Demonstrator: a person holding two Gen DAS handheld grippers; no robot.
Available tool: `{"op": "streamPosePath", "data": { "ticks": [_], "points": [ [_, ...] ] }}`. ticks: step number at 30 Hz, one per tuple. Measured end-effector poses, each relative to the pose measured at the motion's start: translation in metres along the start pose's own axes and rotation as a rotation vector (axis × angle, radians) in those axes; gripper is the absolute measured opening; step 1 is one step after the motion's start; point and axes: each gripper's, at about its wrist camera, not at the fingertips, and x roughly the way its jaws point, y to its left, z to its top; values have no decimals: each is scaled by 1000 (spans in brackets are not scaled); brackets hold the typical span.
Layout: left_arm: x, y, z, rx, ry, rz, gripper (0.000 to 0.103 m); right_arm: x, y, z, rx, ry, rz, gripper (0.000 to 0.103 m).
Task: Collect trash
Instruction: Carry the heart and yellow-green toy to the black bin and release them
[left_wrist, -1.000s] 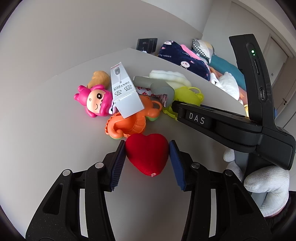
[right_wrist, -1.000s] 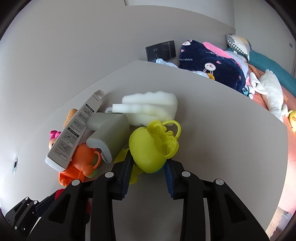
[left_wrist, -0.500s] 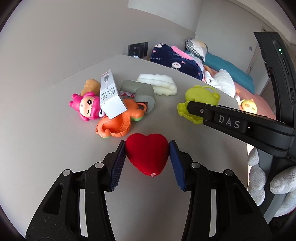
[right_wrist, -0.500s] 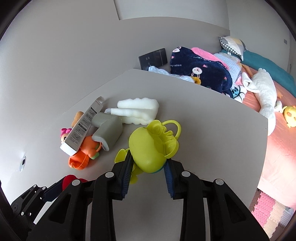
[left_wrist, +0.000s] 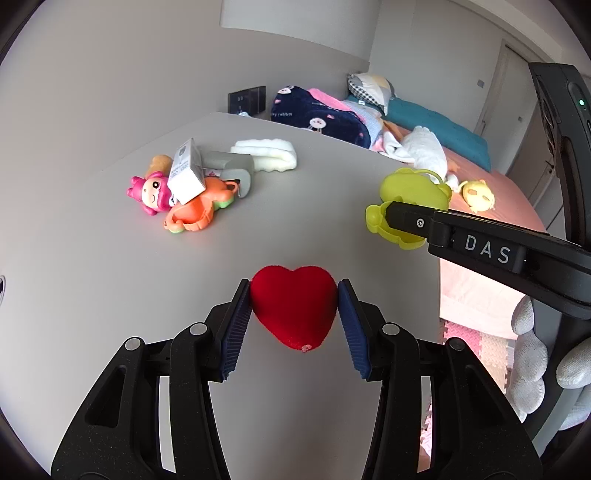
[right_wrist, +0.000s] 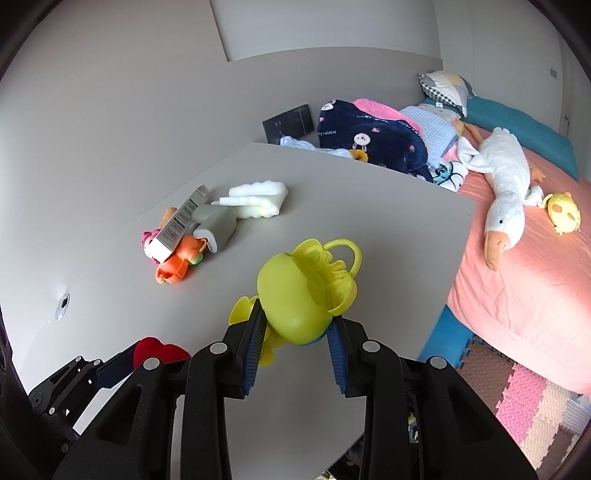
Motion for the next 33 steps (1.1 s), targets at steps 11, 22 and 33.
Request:
{"op": "streamPosePath", "data": {
  "ticks": [11,22,33],
  "points": [
    [-21,-59,-30,87,16,-61,46,-59,-43,-49,58,-17,-39,34],
    [-29,-116,-62,192,49,-135,47,-108,-89,-92,120,-22,-113,34],
    [-41,-143,-74,290,12,-169,94,-142,-121,-114,189,-62,-300,74]
  ]
}}
